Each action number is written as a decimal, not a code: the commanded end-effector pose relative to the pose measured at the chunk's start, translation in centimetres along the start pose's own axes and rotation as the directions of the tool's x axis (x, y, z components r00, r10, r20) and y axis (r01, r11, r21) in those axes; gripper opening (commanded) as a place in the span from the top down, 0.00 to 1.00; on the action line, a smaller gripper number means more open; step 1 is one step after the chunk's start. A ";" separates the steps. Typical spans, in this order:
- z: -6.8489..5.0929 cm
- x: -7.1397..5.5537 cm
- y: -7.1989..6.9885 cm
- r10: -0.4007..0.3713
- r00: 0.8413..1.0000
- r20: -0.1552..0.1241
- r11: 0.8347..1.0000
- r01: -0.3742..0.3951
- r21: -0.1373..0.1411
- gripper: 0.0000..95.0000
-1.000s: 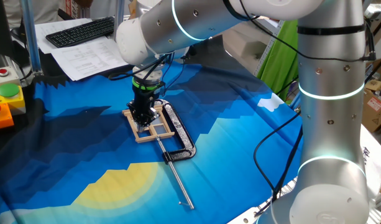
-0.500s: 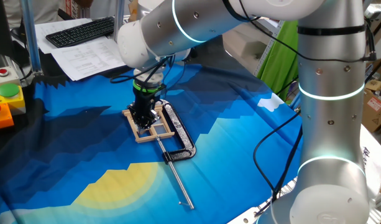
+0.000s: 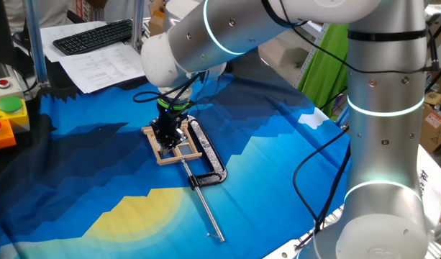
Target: Open a sliding window
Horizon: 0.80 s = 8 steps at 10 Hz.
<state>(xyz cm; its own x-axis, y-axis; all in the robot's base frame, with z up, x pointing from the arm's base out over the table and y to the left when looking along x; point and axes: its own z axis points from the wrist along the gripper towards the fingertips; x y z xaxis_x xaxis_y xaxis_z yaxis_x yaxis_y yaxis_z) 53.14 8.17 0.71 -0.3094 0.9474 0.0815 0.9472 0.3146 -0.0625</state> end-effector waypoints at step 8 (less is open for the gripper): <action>-0.3 -0.5 1.2 0.065 0.998 -0.009 0.997 -0.065 -0.043 1.00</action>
<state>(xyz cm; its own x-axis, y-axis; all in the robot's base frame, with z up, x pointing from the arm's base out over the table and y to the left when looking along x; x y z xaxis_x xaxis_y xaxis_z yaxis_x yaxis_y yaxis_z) 54.37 8.01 0.85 -0.2445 0.9658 0.0859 0.9685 0.2475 -0.0263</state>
